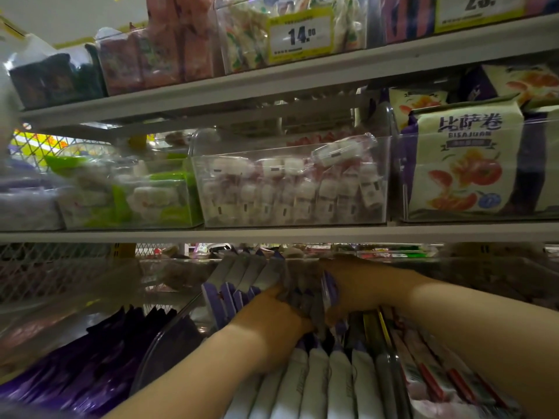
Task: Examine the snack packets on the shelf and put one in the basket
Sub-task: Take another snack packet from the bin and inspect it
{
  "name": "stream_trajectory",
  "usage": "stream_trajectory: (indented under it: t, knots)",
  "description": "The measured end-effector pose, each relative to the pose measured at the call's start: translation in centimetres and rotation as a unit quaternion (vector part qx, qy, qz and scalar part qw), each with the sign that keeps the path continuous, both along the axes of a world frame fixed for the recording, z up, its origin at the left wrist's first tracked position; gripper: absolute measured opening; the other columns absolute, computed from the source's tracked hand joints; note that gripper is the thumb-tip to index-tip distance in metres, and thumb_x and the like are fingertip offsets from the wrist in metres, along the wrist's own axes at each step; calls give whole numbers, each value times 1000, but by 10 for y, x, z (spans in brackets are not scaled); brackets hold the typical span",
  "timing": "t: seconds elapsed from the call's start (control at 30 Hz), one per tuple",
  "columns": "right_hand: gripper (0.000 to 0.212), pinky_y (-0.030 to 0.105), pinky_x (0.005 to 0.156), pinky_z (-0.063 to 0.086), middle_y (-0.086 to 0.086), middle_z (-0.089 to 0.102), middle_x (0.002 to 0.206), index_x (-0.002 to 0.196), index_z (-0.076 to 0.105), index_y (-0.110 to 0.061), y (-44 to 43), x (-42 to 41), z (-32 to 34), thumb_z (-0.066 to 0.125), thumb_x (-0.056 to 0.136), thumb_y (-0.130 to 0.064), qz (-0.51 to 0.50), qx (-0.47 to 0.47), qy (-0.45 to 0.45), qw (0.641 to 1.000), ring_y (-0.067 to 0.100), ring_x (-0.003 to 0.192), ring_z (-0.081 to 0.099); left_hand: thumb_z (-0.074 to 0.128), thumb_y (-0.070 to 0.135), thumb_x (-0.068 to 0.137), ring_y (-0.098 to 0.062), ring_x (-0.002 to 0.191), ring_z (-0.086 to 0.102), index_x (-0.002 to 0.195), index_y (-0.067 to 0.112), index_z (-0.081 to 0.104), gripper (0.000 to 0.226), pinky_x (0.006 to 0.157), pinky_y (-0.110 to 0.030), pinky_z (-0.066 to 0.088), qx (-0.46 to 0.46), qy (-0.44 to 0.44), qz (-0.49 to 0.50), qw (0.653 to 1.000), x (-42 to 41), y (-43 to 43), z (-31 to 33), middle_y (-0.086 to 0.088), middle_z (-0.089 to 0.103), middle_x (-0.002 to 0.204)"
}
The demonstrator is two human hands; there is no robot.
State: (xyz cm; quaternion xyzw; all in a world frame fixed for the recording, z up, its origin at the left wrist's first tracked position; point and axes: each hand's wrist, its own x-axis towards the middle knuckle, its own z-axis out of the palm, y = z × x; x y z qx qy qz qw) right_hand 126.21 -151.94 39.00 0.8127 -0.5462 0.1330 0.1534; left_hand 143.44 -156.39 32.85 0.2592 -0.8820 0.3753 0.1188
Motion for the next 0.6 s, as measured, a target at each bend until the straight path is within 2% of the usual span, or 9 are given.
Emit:
stream_trajectory:
  t: [0.07, 0.13, 0.2, 0.27, 0.37, 0.47, 0.53, 0.6]
  knots:
    - [82, 22, 96, 35, -7, 47, 138, 141, 37, -30, -2, 10, -5, 80, 71, -38, -24, -4, 65, 998, 15, 125, 45, 44, 12, 94, -29, 138, 34, 142, 26, 45, 50, 117, -38, 7, -5, 0, 7, 1000, 0, 4, 1, -5, 47, 147]
    - [56, 21, 85, 31, 3, 55, 127, 132, 49, -22, -1, 19, -11, 69, 83, -39, -54, -5, 145, 988, 19, 115, 50, 43, 13, 95, -29, 138, 33, 143, 25, 42, 50, 117, -39, 6, -12, -9, 23, 1000, -2, 6, 2, -5, 45, 148]
    - [44, 23, 86, 33, 9, 59, 121, 125, 56, -17, 4, 20, -13, 62, 88, -39, -53, -2, 165, 985, 23, 107, 53, 43, 13, 96, -30, 139, 33, 144, 24, 40, 49, 118, -41, 7, -17, -24, 36, 999, -1, 9, 3, -5, 43, 149]
    - [41, 28, 89, 42, 10, 62, 117, 120, 60, -16, 14, 16, -11, 56, 90, -43, -78, 23, 162, 983, 24, 101, 57, 43, 14, 97, -31, 134, 38, 143, 22, 42, 47, 116, -40, 10, -7, -29, 44, 999, -1, 10, 3, -7, 47, 146]
    - [39, 32, 79, 47, 10, 65, 109, 113, 63, -12, 29, 13, -10, 46, 93, -41, -142, 80, 181, 970, 21, 86, 55, 41, 16, 98, -30, 129, 44, 140, 25, 45, 43, 114, -40, 12, 3, -27, 50, 998, -1, 10, 2, -7, 55, 139]
    - [33, 38, 88, 49, 12, 63, 109, 113, 63, -7, 29, 19, -9, 40, 97, -26, -163, 170, 244, 941, 25, 91, 56, 41, 17, 98, -27, 129, 46, 140, 29, 44, 44, 115, -40, 11, 12, -31, 62, 998, -2, 11, 2, -3, 56, 139]
    - [34, 37, 88, 45, 16, 60, 114, 116, 60, -3, 24, 23, -4, 39, 99, -22, -175, 199, 270, 926, 25, 91, 51, 43, 15, 97, -26, 128, 48, 139, 28, 46, 44, 115, -41, 15, 20, -54, 85, 995, -6, 13, 6, -3, 56, 138]
    - [33, 35, 90, 42, 15, 60, 111, 115, 60, -3, 19, 19, 1, 40, 99, -24, -146, 177, 241, 943, 27, 95, 52, 46, 12, 95, -28, 126, 49, 135, 25, 51, 43, 113, -41, 24, 40, -43, 93, 994, -10, 16, 8, -4, 57, 136]
